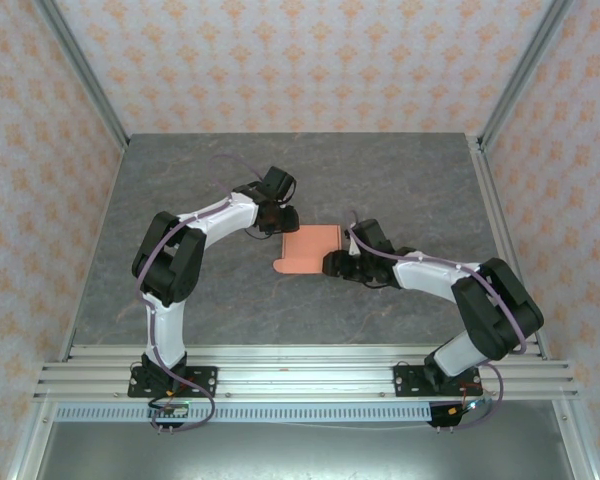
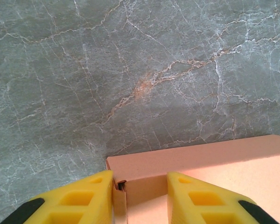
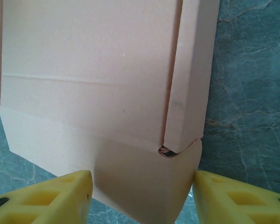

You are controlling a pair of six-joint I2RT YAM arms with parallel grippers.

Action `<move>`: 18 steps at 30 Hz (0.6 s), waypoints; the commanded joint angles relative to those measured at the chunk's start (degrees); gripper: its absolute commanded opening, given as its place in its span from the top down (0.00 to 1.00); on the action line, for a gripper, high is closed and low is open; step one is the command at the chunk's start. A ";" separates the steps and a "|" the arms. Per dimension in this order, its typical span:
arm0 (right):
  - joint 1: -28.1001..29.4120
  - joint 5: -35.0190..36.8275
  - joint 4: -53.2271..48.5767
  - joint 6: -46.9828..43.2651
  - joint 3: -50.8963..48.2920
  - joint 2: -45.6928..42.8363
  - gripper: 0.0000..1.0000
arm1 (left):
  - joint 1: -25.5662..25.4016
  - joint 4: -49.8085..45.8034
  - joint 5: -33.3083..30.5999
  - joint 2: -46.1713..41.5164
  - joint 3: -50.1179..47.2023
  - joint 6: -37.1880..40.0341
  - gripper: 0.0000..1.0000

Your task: Fold the paper box

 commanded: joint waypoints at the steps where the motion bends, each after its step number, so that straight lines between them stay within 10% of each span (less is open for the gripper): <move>1: 1.30 0.05 2.81 1.02 -0.31 -0.30 0.41 | -0.97 -3.01 -1.63 3.24 -0.02 -0.54 0.68; 18: 3.80 1.78 -0.84 -0.48 3.26 -0.57 0.48 | -1.97 -2.32 -1.62 4.52 0.50 -2.53 0.71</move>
